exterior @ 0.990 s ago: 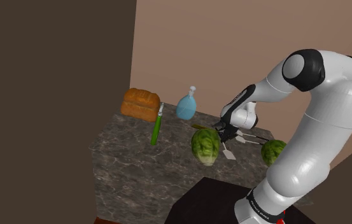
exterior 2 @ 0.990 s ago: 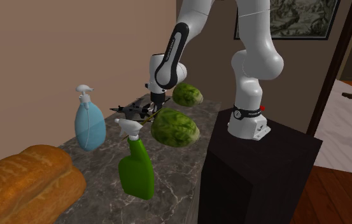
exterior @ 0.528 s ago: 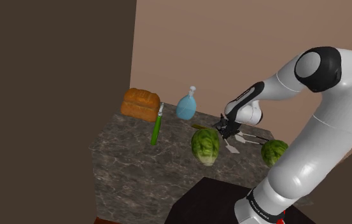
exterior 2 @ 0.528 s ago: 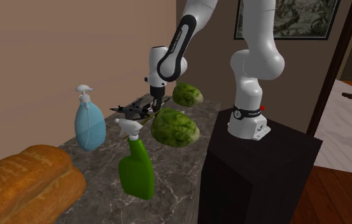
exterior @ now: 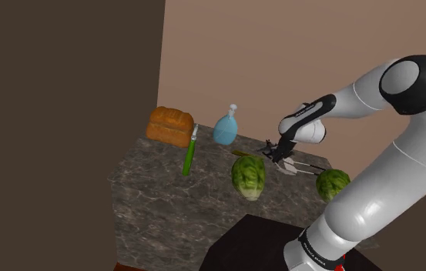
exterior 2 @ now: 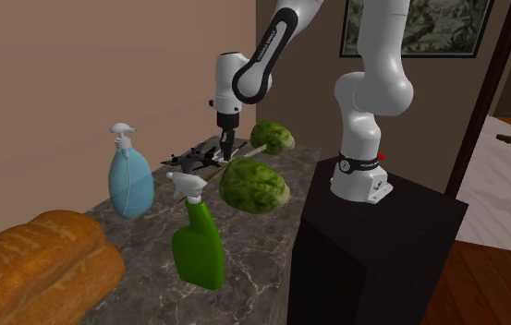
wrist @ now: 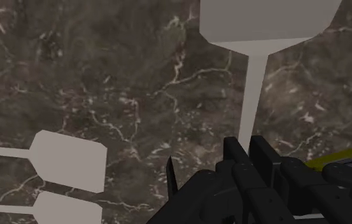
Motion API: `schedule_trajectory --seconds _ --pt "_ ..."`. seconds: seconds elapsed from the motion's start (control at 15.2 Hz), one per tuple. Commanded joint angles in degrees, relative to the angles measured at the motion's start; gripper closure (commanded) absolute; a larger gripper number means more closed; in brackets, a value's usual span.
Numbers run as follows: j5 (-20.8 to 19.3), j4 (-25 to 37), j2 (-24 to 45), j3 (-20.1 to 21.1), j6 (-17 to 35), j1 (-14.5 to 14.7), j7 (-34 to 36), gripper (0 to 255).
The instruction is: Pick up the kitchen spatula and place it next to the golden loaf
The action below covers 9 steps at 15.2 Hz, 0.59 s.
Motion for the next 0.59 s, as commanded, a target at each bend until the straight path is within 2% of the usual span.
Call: schedule_trajectory --seconds 0.0,0.53 --pt "-2.2 0.0 -2.1 -0.1 -1.9 -0.2 1.6 255" --pt "-7.0 1.4 -8.8 0.8 -9.5 -1.5 5.1 255"
